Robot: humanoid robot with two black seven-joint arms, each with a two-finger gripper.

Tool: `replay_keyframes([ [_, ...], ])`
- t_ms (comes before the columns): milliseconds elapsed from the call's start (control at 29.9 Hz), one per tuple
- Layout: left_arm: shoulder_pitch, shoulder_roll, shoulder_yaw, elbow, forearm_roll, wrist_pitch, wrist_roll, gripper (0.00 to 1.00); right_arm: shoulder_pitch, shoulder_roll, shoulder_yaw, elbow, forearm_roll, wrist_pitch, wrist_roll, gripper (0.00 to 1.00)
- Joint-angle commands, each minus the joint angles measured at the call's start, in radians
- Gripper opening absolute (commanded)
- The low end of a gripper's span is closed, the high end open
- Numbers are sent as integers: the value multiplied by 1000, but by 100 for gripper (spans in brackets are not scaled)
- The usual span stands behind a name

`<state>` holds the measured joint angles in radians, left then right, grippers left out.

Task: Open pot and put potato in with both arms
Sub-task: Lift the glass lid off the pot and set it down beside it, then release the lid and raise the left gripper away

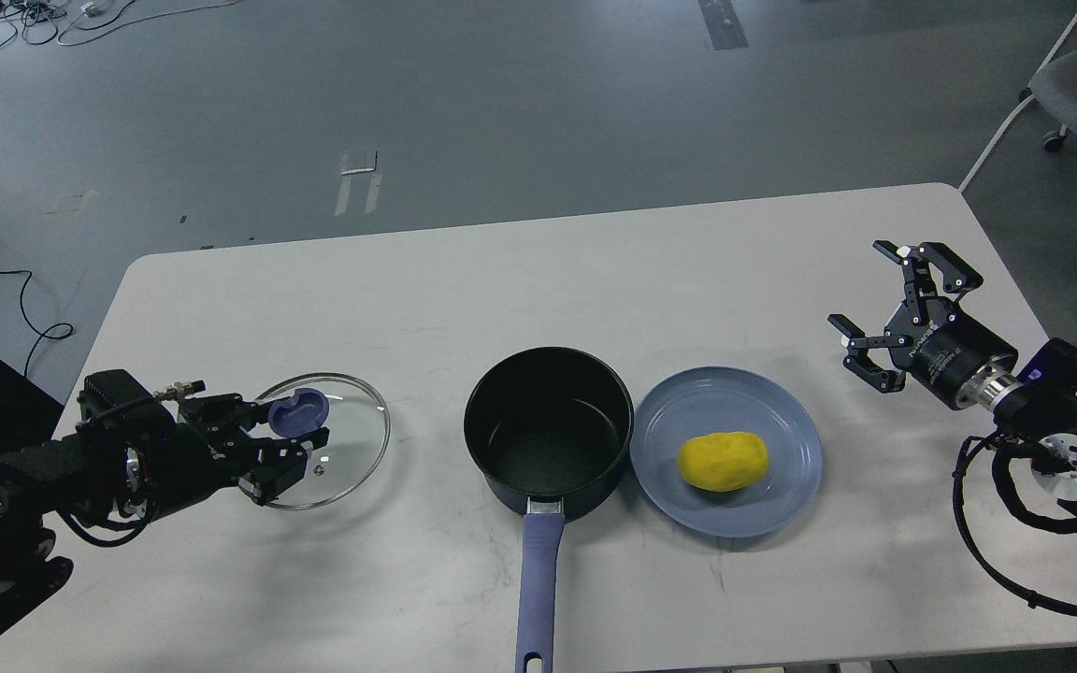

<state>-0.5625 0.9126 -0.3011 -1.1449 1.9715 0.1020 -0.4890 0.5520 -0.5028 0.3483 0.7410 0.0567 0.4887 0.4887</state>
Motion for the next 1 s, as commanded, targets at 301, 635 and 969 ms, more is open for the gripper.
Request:
replay_keyframes([
  [301,75,-43,5,111,-51,93,0,57,-4,1,0,1,0,0,0,100],
  [635,88,-70,8,143,-51,104,0,77,-1,0,0,1,0,0,0,100],
  [969,59,-38,3,96,-153,84,0,98,6,-14,-3,8,-3,0,0,100],
])
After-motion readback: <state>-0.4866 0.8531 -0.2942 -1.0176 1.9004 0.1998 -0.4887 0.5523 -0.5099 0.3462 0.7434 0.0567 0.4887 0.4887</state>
